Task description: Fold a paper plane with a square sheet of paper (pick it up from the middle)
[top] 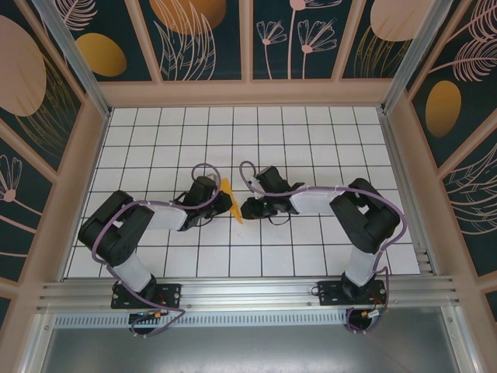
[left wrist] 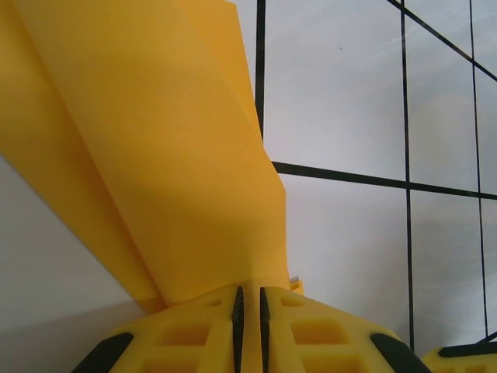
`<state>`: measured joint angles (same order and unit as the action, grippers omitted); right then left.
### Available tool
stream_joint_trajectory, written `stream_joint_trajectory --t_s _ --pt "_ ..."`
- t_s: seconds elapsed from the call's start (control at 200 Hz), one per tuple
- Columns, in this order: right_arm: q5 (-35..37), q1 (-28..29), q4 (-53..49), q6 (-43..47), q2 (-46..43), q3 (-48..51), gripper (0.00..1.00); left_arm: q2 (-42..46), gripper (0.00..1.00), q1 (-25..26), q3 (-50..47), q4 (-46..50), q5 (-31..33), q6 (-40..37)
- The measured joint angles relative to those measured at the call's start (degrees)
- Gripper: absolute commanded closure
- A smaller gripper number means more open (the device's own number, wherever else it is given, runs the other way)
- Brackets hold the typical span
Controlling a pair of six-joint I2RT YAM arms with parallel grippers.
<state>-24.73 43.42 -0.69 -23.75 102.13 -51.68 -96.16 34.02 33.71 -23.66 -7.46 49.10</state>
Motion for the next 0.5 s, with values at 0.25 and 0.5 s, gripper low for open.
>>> stream_joint_trajectory --t_s 0.25,0.5 --pt "2.4 2.3 -1.3 1.4 1.4 -4.3 0.75 -0.2 0.83 0.0 0.8 1.4 0.0 0.0" --pt "2.4 2.5 -2.2 2.6 5.0 -7.4 0.82 -0.9 0.83 0.0 1.6 1.9 0.0 0.0"
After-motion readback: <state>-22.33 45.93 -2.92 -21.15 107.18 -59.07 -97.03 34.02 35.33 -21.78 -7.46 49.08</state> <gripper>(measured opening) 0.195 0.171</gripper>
